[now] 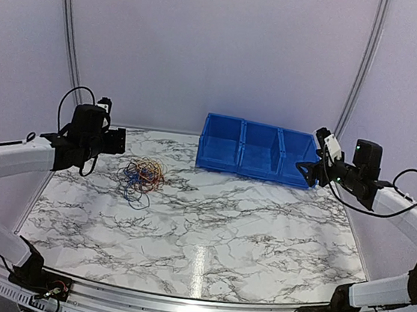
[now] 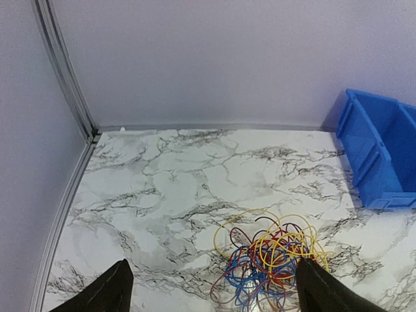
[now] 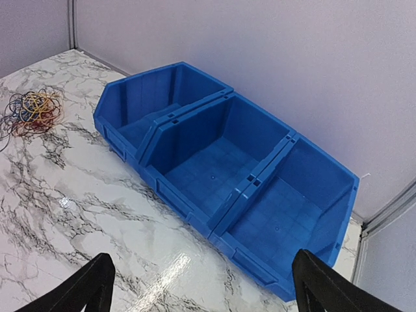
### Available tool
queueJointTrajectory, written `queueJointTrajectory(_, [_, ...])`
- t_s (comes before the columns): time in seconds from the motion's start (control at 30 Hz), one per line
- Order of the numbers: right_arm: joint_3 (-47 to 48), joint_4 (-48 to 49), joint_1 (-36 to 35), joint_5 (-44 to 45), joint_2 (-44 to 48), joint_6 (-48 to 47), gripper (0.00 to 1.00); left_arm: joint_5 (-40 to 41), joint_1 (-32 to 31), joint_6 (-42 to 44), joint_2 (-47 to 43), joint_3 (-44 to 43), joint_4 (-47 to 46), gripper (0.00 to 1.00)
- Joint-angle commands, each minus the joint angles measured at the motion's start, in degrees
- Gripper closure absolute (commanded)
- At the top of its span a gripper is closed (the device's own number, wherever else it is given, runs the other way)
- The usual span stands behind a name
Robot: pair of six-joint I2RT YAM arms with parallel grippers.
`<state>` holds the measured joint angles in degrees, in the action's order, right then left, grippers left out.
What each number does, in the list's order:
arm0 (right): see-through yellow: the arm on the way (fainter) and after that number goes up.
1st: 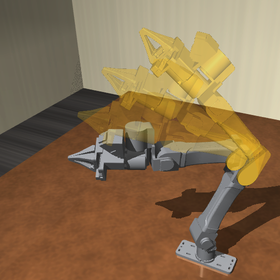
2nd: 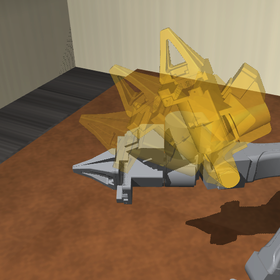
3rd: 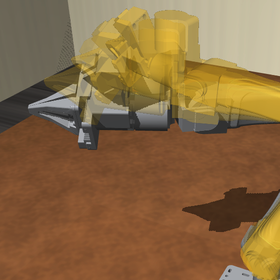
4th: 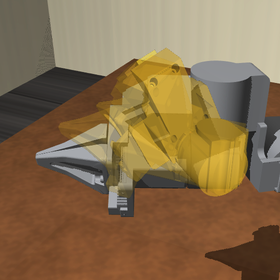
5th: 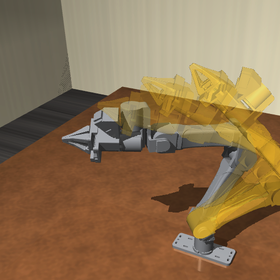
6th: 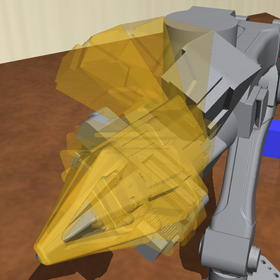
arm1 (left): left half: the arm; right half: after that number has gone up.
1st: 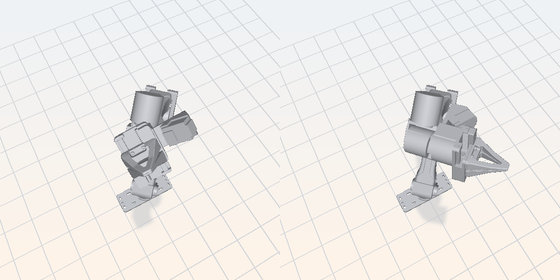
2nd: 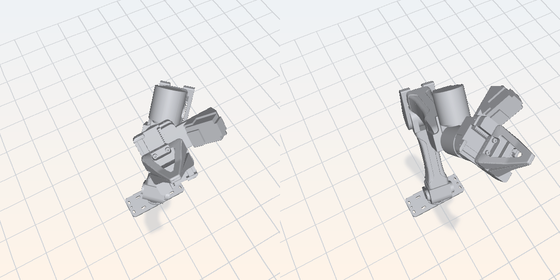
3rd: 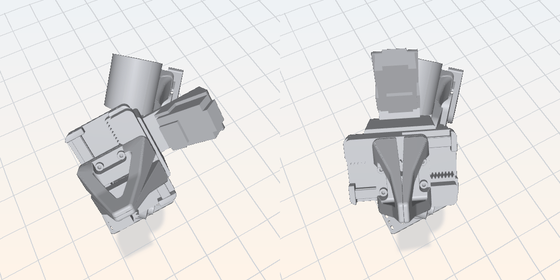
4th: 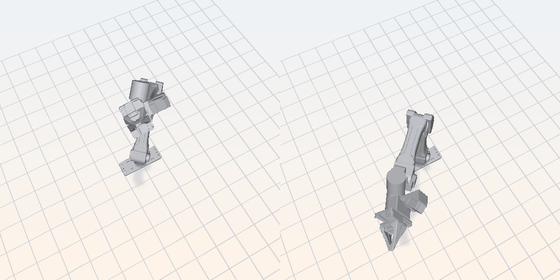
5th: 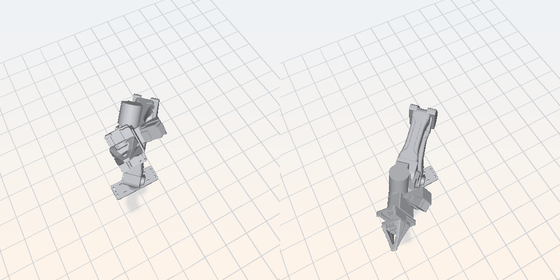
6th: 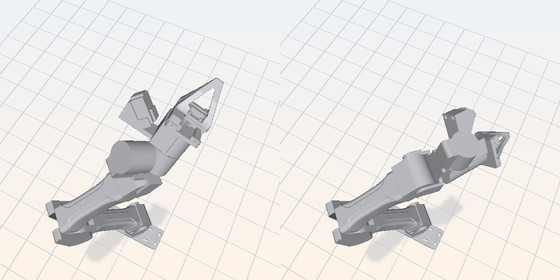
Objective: Untangle the cables
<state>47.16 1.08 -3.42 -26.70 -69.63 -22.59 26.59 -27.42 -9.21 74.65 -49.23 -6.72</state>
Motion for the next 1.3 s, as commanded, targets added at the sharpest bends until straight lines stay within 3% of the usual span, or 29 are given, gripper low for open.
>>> queueJointTrajectory(0.0, [0.1,-2.14,-0.55,-3.11,-0.08,-1.46,0.06,-8.74,3.45,-9.13,8.83,-6.82,13.4,0.1])
queueJointTrajectory(0.13, [0.01,-2.89,-0.52,-3.11,0.16,-1.93,0.06,-11.58,5.74,-13.62,15.2,-8.19,11.74,0.06])
queueJointTrajectory(0.3, [0.03,-3.01,-0.48,-4.07,-0.17,-2.06,0.06,-21.16,8.82,-17.94,22.18,-14.97,10.92,0.01])
queueJointTrajectory(0.5, [-0.2,-3.64,-0.53,-5.68,-0.34,-2.88,0.06,-23.15,8.87,-21.14,29.57,-17.68,0.22,0.01])
queueJointTrajectory(0.63, [-0.43,-3.79,-0.53,-6.35,-0.42,-3.03,0.06,-26.32,8.68,-22.87,38.1,-24.99,1.56,0.01])
queueJointTrajectory(0.8, [-0.51,-4.32,-0.53,-7.22,-0.41,-4.11,0.07,-26.41,6.86,-22.72,41.83,-26.62,0.17,0.04])
queueJointTrajectory(0.93, [-0.64,-4.42,-0.55,-7.53,-0.75,-4.44,0.07,-31.41,4.95,-23.7,41.61,-23.81,0.1,0.15])
queueJointTrajectory(1.27, [-1.64,-4.33,-0.53,-12.64,-1.62,-4.61,0.11,-33.0,-9.65,-24.59,30.93,-5.94,-7.59,0.2])
